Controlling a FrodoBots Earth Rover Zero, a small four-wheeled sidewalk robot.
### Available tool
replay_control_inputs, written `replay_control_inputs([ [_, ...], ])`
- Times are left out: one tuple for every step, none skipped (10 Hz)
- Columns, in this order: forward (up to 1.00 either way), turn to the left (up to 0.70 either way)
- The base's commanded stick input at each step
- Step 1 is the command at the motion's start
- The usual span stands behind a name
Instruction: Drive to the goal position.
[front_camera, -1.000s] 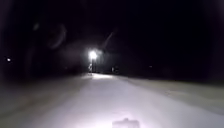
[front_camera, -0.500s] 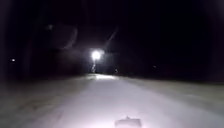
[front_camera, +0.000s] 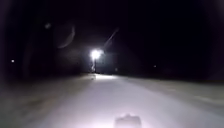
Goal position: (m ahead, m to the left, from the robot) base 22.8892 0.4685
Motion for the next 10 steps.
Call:
replay_control_inputs([
  [0.7, 0.0],
  [0.7, 0.0],
  [0.7, 0.0],
  [0.7, 0.0],
  [0.7, 0.0],
  [0.7, 0.0],
  [0.7, 0.04],
  [0.7, 0.13],
  [0.7, 0.14],
  [0.7, 0.14],
])
